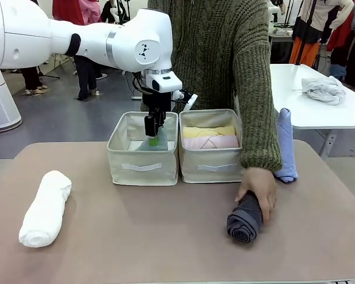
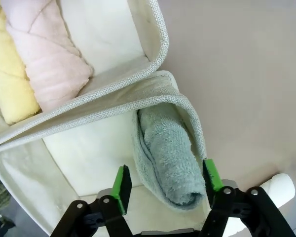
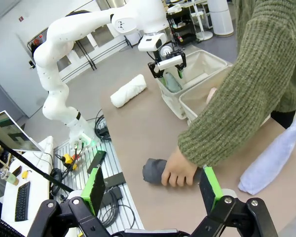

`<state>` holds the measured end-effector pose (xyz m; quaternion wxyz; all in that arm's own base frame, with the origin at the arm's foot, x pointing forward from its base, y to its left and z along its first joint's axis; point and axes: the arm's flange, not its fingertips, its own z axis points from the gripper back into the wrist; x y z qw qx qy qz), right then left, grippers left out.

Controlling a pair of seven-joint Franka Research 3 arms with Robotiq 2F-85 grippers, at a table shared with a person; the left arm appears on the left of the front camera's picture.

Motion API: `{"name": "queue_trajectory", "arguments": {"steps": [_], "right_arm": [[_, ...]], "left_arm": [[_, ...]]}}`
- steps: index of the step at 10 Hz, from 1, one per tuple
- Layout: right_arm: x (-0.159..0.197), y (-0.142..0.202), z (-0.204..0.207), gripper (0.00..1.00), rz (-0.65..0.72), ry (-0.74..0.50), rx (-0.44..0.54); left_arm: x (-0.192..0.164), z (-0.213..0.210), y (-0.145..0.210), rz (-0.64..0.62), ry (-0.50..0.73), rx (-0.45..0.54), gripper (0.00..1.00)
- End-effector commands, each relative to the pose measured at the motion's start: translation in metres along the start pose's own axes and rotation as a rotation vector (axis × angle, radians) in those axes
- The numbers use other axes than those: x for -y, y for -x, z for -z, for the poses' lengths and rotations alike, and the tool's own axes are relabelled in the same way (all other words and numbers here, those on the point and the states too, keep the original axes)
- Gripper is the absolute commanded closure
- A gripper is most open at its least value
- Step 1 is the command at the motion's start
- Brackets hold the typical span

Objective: Sort the towels based on their folding style.
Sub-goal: Pick up one triangle-folded towel and place it in the left Fabric basket.

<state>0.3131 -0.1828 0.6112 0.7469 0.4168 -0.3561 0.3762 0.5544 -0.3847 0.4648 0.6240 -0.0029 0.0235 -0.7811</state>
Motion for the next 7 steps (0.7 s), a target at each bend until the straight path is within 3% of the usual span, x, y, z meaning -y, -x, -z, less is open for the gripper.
{"name": "queue_trajectory", "arguments": {"steps": [1, 2, 4, 7], "right_arm": [[-0.001, 0.001, 0.0, 0.0, -0.008, -0.007, 0.004], [-0.001, 0.001, 0.0, 0.0, -0.008, -0.007, 0.004], [-0.001, 0.001, 0.0, 0.0, -0.008, -0.007, 0.004], [-0.001, 0.001, 0.0, 0.0, -0.008, -0.007, 0.004]], "left_arm": [[0.002, -0.004, 0.001, -0.008, -0.002, 0.0, 0.0], [0.002, -0.005, 0.001, -0.004, -0.007, 0.0, 0.13], [0.005, -0.016, 0.005, -0.003, -0.032, 0.018, 0.0], [0.027, -0.063, 0.03, -0.01, -0.064, 0.066, 0.0]]}}
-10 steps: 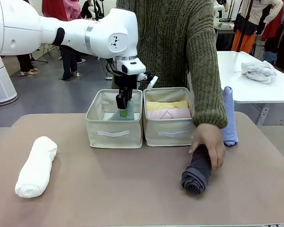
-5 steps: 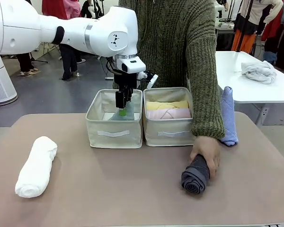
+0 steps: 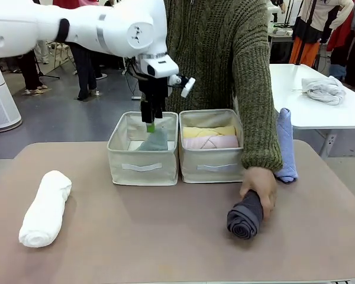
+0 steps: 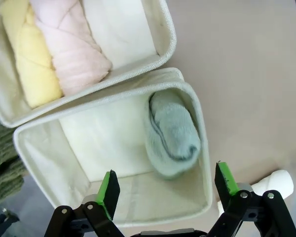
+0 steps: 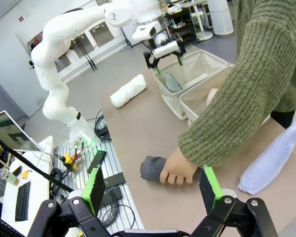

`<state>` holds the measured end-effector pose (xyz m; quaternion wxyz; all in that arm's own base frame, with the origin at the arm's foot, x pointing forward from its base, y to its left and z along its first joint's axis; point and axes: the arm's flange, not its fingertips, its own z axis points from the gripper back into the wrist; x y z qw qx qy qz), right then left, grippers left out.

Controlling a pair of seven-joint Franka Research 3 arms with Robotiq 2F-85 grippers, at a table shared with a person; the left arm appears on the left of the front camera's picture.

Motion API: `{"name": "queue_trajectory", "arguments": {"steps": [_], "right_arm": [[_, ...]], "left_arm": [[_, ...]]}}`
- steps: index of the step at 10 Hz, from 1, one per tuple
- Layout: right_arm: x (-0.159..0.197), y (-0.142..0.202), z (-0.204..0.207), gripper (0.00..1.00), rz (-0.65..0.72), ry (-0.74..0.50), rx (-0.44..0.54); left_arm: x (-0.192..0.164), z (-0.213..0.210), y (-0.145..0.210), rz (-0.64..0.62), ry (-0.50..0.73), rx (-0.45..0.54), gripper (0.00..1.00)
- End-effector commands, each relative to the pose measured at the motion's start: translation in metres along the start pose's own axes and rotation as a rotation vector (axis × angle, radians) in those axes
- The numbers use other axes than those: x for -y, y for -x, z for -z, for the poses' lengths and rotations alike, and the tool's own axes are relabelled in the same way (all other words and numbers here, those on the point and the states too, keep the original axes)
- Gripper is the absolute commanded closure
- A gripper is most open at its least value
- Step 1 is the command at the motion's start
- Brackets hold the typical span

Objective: Sort the towels based on their folding style.
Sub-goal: Pick up one triangle-folded towel and place it in the left Fabric basket, then pick up another triangle-folded towel from the table and place it in the left Fabric basket.

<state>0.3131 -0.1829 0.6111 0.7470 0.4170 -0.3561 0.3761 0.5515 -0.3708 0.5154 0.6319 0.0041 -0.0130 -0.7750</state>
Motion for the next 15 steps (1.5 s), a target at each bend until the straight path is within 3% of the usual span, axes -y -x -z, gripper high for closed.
{"name": "queue_trajectory", "arguments": {"steps": [1, 3, 5, 6, 7, 10, 11, 15], "right_arm": [[-0.001, 0.001, 0.0, 0.0, -0.009, -0.007, 0.004], [-0.001, 0.001, 0.0, 0.0, -0.009, -0.007, 0.004], [-0.001, 0.001, 0.0, 0.0, -0.009, -0.007, 0.004], [-0.001, 0.001, 0.0, 0.0, -0.009, -0.007, 0.004], [-0.001, 0.001, 0.0, 0.0, -0.009, -0.007, 0.004], [-0.001, 0.001, 0.0, 0.0, -0.009, -0.007, 0.004], [-0.001, 0.001, 0.0, 0.0, -0.009, -0.007, 0.004], [-0.001, 0.001, 0.0, 0.0, -0.009, -0.007, 0.004]], "left_arm": [[0.034, -0.038, 0.038, 0.019, -0.01, 0.046, 0.0], [0.074, -0.069, 0.103, -0.049, -0.03, 0.146, 0.0], [0.124, -0.092, 0.182, -0.161, -0.07, 0.391, 0.0], [0.145, -0.099, 0.206, -0.18, -0.088, 0.446, 0.0], [0.165, -0.101, 0.218, -0.191, -0.112, 0.465, 0.0], [0.168, -0.1, 0.225, -0.22, -0.079, 0.396, 0.0], [0.168, -0.113, 0.243, -0.224, -0.087, 0.455, 0.0], [0.168, -0.113, 0.243, -0.224, -0.087, 0.455, 0.0]]}}
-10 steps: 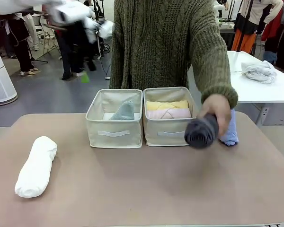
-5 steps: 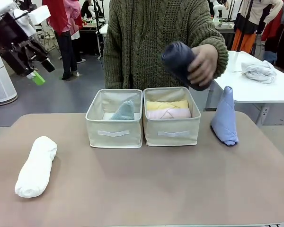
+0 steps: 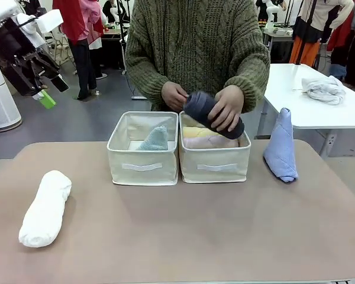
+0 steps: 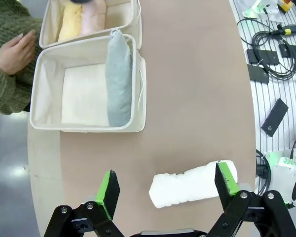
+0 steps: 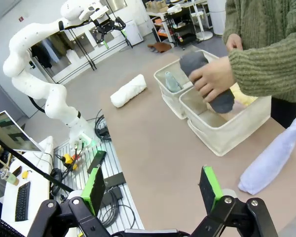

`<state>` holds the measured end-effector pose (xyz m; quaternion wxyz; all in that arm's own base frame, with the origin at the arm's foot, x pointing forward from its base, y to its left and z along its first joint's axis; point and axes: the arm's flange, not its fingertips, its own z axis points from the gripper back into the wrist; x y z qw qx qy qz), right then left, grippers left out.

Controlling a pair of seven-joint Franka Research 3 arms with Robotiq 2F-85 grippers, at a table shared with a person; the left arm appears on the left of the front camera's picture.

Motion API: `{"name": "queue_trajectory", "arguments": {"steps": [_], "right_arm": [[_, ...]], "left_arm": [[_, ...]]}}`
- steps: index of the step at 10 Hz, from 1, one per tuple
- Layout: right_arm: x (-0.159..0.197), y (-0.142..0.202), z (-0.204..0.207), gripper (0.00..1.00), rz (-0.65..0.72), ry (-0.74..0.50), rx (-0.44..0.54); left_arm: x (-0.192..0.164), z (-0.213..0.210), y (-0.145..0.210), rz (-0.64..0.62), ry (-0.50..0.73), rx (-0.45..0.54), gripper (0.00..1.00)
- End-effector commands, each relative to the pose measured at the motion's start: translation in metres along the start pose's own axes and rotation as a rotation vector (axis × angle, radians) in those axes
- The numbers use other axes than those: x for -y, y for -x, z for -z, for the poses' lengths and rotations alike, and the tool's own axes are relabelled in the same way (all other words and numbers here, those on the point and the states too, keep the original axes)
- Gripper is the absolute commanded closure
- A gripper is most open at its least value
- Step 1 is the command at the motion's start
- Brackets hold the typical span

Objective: Sort the towels based on their folding style.
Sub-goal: Pick up another triangle-folded towel from the table and place it in the left Fabric basket.

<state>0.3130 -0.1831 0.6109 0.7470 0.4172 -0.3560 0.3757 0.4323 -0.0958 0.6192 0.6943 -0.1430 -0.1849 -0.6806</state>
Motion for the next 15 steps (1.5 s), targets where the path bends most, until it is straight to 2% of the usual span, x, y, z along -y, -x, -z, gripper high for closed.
{"name": "queue_trajectory", "arguments": {"steps": [1, 2, 3, 5, 6, 7, 9, 10, 12, 13, 15], "right_arm": [[-0.001, 0.0, 0.0, 0.0, -0.009, -0.007, 0.004], [-0.001, 0.0, 0.0, 0.0, -0.009, -0.007, 0.004], [-0.001, 0.0, 0.0, 0.0, -0.009, -0.007, 0.004], [-0.001, 0.0, 0.0, 0.0, -0.009, -0.007, 0.004], [-0.001, 0.0, 0.0, 0.0, -0.009, -0.007, 0.004], [-0.001, 0.0, 0.0, 0.0, -0.009, -0.007, 0.004], [-0.001, 0.0, 0.0, 0.0, -0.009, -0.007, 0.004], [-0.001, 0.0, 0.0, 0.0, -0.009, -0.007, 0.004], [-0.001, 0.0, 0.0, 0.0, -0.009, -0.007, 0.004], [-0.001, 0.0, 0.0, 0.0, -0.009, -0.007, 0.004], [-0.001, 0.0, 0.0, 0.0, -0.009, -0.007, 0.004]], "left_arm": [[-0.001, -0.002, -0.002, 0.0, -0.003, 0.007, 0.0], [0.0, 0.0, 0.0, 0.0, 0.0, 0.0, 0.0], [-0.018, -0.016, 0.025, -0.048, -0.012, 0.079, 0.0], [-0.035, -0.047, 0.091, -0.065, -0.023, 0.331, 0.0], [-0.03, -0.057, 0.121, -0.109, -0.017, 0.451, 0.0], [-0.042, -0.072, 0.143, -0.143, -0.013, 0.5, 0.0], [-0.034, -0.09, 0.193, -0.131, -0.033, 0.57, 0.0], [-0.041, -0.099, 0.218, -0.113, -0.04, 0.641, 0.0], [-0.031, -0.115, 0.252, -0.104, -0.099, 0.654, 0.0], [-0.025, -0.126, 0.269, -0.098, -0.127, 0.691, 0.0], [-0.013, -0.146, 0.298, -0.104, -0.175, 0.684, 0.0]]}}
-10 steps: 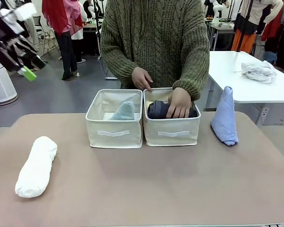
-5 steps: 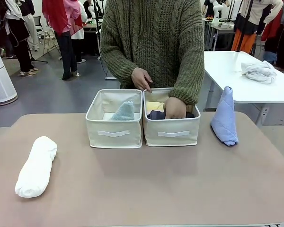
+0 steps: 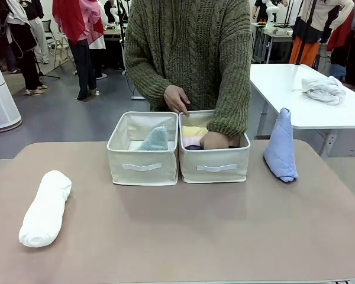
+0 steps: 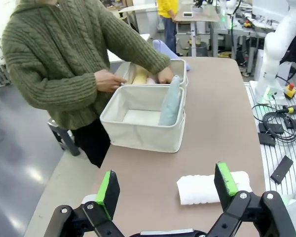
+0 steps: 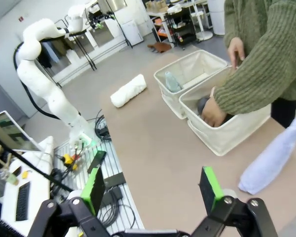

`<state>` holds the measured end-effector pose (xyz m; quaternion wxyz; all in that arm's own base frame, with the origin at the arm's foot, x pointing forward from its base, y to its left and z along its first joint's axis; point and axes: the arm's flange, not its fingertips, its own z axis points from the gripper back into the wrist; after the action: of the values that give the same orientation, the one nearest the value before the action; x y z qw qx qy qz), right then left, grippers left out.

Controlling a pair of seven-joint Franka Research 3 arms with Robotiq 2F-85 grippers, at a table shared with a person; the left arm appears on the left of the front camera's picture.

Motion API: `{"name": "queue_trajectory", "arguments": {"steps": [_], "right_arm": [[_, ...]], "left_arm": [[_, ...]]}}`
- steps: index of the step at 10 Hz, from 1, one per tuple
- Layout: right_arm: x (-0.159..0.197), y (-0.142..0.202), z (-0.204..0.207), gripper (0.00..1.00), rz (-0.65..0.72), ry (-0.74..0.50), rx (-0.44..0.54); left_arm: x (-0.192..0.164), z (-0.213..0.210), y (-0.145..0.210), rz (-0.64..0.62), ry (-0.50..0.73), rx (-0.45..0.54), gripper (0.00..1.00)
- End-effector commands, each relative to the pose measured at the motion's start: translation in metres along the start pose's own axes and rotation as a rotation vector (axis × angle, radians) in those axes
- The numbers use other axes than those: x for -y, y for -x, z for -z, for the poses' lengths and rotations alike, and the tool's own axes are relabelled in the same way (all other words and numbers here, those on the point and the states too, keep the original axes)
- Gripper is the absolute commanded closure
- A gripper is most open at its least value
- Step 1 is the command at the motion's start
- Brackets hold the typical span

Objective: Sort the towels based on their folding style.
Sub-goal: Pick up another triangle-folded towel from the table and place it in the left Fabric basket.

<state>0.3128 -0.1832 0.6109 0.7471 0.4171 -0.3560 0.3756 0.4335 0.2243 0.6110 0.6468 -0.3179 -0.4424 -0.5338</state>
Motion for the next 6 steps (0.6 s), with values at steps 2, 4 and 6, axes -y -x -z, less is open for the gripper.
{"name": "queue_trajectory", "arguments": {"steps": [2, 4, 6], "right_arm": [[-0.001, 0.0, 0.0, 0.0, -0.01, -0.007, 0.004], [-0.001, 0.0, 0.0, 0.0, -0.01, -0.007, 0.004], [-0.001, 0.0, 0.0, 0.0, -0.01, -0.007, 0.004]], "left_arm": [[0.01, -0.036, 0.015, 0.012, -0.059, 0.026, 0.0], [0.009, -0.046, 0.02, -0.004, -0.061, 0.014, 0.0], [0.01, -0.051, 0.019, -0.019, -0.082, 0.027, 0.0]]}}
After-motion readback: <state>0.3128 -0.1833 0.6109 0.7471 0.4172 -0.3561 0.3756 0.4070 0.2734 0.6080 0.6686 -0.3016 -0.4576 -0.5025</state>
